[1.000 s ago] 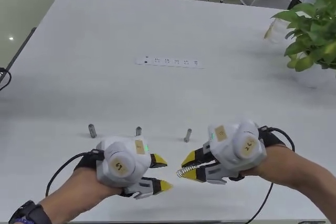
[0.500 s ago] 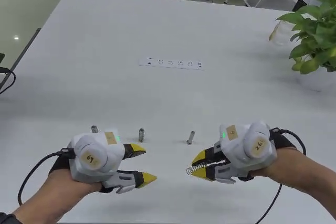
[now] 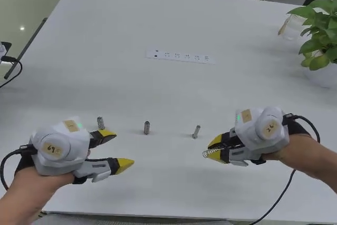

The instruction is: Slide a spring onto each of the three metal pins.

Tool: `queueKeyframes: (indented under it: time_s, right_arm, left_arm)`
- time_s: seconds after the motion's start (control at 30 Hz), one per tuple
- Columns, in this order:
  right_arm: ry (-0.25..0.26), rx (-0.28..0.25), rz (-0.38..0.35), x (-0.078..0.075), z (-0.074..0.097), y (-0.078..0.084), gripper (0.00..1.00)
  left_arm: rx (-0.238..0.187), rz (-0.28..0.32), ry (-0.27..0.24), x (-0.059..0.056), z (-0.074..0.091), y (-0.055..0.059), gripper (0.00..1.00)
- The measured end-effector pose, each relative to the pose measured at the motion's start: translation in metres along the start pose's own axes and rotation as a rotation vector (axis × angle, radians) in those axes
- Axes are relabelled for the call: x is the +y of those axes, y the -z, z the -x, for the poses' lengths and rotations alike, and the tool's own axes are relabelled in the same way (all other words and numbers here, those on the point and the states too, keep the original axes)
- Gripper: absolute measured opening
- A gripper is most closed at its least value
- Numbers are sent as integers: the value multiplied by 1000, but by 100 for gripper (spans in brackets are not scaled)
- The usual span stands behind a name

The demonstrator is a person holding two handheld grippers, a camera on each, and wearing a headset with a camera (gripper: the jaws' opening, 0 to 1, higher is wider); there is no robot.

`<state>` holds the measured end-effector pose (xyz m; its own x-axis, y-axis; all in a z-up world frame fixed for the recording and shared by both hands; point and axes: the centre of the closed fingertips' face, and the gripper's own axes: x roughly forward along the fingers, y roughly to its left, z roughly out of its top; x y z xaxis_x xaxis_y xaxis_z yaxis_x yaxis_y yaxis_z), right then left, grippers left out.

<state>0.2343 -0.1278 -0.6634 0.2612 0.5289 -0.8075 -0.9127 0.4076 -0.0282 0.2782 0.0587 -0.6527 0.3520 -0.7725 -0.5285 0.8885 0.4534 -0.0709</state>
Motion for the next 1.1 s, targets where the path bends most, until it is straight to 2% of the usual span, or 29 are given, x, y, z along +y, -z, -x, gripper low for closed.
queueKeyframes:
  time_s: [0.3, 0.53, 0.7, 1.1]
  right_arm:
    - [17, 15, -19, -19, 1, 5, 9]
    - [25, 32, -27, -33, -1, 7, 9]
    - [31, 36, -29, -43, -4, 7, 9]
    - [38, 69, -34, -64, -16, 7, 9]
  left_arm:
    - [-14, 46, -83, 21, 22, 4, 46]
    - [-20, 71, -129, 32, 37, 9, 49]
    - [-25, 89, -153, 37, 45, 12, 52]
    - [-33, 125, -179, 42, 52, 18, 57]
